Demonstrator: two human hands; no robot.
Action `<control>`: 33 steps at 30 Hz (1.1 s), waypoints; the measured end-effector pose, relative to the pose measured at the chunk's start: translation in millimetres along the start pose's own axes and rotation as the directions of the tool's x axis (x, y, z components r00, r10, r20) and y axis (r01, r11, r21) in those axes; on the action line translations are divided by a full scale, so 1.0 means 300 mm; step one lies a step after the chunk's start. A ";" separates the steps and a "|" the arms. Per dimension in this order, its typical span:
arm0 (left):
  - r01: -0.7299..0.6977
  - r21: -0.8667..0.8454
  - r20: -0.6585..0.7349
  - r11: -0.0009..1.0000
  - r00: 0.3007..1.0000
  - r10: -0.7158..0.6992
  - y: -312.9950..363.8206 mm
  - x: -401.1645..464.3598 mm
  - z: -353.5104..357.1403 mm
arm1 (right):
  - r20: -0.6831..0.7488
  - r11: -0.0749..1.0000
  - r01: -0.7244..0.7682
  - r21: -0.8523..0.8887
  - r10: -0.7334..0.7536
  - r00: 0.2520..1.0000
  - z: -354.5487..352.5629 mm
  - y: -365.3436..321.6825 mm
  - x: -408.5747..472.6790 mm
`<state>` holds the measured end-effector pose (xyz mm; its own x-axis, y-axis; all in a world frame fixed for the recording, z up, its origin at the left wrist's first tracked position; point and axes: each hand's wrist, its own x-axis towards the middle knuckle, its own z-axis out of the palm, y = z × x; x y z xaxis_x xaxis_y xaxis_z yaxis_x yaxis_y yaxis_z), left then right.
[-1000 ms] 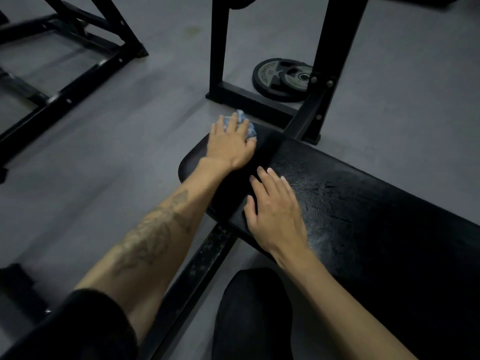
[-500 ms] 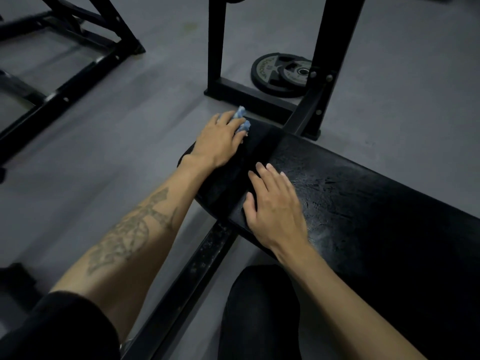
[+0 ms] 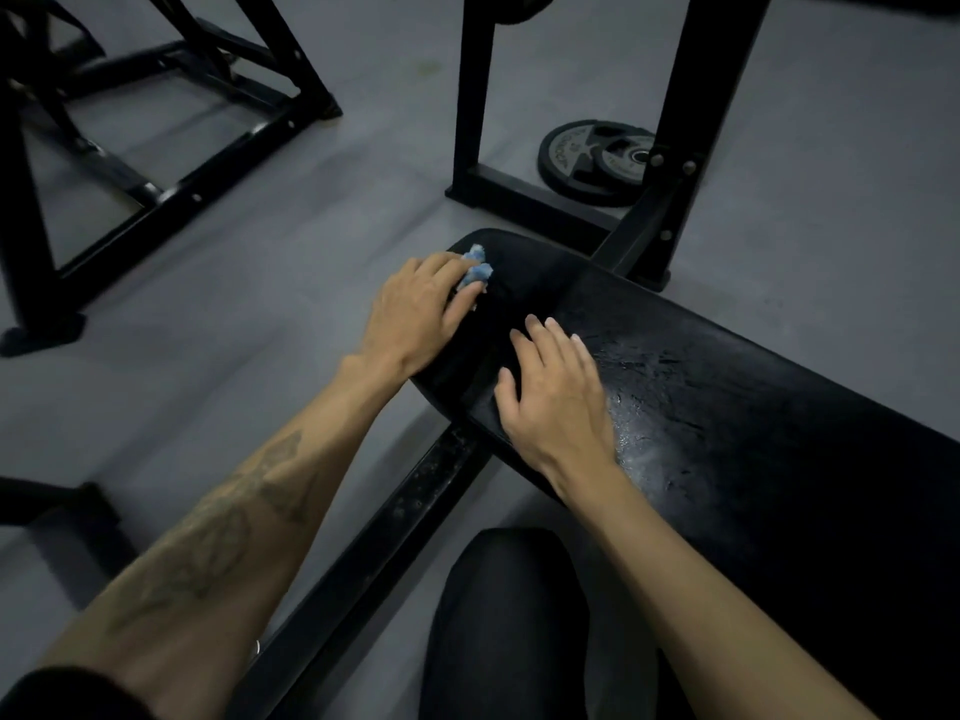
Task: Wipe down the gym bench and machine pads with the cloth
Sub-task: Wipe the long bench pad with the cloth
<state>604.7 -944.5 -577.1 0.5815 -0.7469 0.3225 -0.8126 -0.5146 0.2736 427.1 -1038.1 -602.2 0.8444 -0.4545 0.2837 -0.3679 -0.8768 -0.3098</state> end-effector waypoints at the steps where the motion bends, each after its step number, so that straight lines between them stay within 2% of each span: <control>1: 0.005 0.005 -0.016 1.000 1.000 -0.005 0.003 -0.020 -0.004 | 0.004 1.000 0.003 0.001 -0.003 1.000 -0.001 0.000 -0.001; 13: 0.069 0.109 -0.013 0.992 0.998 -0.068 0.113 -0.171 -0.051 | 0.050 1.000 0.022 -0.004 -0.021 0.999 -0.018 0.005 -0.003; 19: 0.091 0.194 0.037 0.977 0.994 -0.100 0.133 -0.216 -0.030 | 0.043 0.999 0.023 0.048 -0.025 0.999 -0.021 0.012 -0.001; 24: 0.144 0.197 0.058 0.970 0.986 -0.158 0.144 -0.246 -0.060 | 0.047 0.994 0.032 0.107 -0.037 0.998 -0.026 0.028 -0.013; 28: 0.174 0.175 0.023 0.969 0.983 -0.180 0.171 -0.259 -0.092 | 0.132 0.986 0.029 0.163 -0.051 0.990 -0.062 0.044 -0.027; 30: 0.188 0.175 0.010 0.967 0.981 -0.192 0.181 -0.266 -0.116 | 0.243 0.985 0.020 0.173 -0.062 0.968 -0.099 0.053 -0.017; 33: 0.207 0.169 0.014 0.964 0.977 -0.213 0.200 -0.262 -0.181 | 0.439 0.975 -0.053 0.215 -0.048 0.897 -0.196 0.055 0.031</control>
<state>512.2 -893.9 -536.9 0.7404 -0.6264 0.2439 -0.6690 -0.7219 0.1770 406.0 -1066.2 -551.2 0.9461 -0.2971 -0.1289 -0.3201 -0.7972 -0.5119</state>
